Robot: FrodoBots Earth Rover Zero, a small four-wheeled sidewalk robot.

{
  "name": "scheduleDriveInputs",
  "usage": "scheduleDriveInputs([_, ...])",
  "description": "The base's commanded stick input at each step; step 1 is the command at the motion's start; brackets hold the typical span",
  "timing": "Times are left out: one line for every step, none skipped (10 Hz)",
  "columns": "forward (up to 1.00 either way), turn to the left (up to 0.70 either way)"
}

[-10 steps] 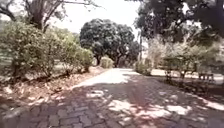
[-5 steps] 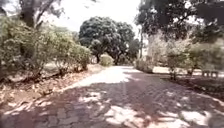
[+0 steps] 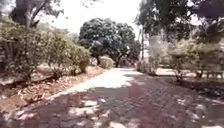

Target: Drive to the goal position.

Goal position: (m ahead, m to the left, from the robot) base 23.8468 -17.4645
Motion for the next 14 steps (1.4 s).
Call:
scheduleDriveInputs([0.70, 0.00])
scheduleDriveInputs([0.70, 0.00])
scheduleDriveInputs([0.70, 0.00])
scheduleDriveInputs([0.70, 0.00])
scheduleDriveInputs([0.70, 0.00])
scheduleDriveInputs([0.70, 0.00])
scheduleDriveInputs([0.70, 0.00])
scheduleDriveInputs([0.70, 0.00])
scheduleDriveInputs([0.70, 0.00])
scheduleDriveInputs([0.70, -0.19])
scheduleDriveInputs([0.70, -0.31])
scheduleDriveInputs([0.70, -0.33])
scheduleDriveInputs([0.70, -0.31])
scheduleDriveInputs([0.70, 0.00])
